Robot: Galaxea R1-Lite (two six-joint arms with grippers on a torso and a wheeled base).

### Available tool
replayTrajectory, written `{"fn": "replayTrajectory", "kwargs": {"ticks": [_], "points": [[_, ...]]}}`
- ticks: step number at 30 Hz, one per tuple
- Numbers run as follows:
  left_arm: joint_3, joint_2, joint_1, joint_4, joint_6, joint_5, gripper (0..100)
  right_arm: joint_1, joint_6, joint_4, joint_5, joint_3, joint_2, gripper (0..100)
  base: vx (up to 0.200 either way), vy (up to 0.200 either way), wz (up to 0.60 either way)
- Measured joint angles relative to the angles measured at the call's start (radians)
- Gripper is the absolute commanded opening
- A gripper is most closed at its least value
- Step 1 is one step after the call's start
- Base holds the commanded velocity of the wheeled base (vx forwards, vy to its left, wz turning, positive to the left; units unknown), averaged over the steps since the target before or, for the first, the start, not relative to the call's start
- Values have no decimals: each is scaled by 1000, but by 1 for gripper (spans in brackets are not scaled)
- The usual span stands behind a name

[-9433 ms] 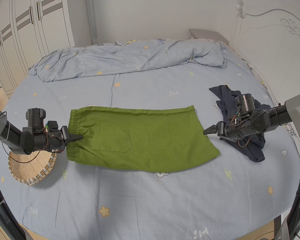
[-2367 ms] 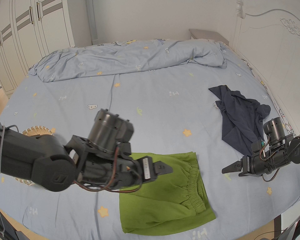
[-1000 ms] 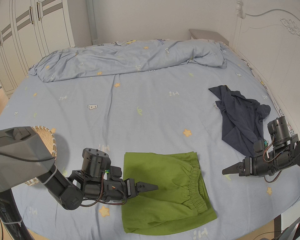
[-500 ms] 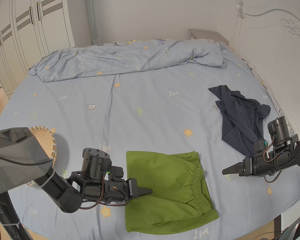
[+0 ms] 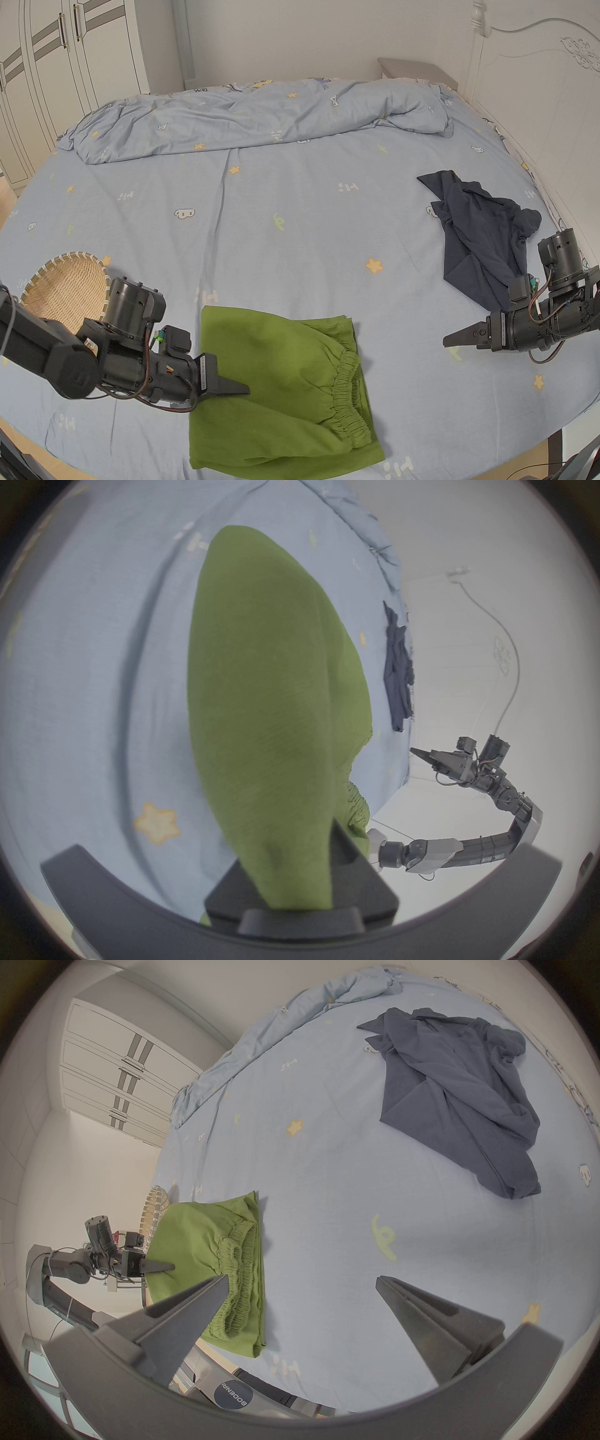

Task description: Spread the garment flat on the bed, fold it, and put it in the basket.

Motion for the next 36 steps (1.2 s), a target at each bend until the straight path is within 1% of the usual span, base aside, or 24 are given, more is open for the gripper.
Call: {"fn": "replayTrajectory", "kwargs": {"ticks": [3,5,8,10,16,26,36], "points": [[-60,-29,35,166,65,0,0,1,0,0,0,0,-4,100,0,0,0],[-111,-54,74,270,138,0,0,3,0,1,0,0,-7,100,0,0,0],[-159,-87,128,339,205,0,0,4,-1,1,0,0,-9,100,0,67,0],[-183,-114,159,367,222,1,0,5,-2,1,0,1,-10,100,0,200,0],[-209,-177,189,459,271,4,0,6,-3,1,0,1,-14,100,0,200,0],[-215,-218,191,491,305,11,0,6,-4,1,0,0,-17,100,0,200,0],[-215,-223,182,499,308,12,0,7,-5,1,-1,0,-18,100,0,200,0]]}}
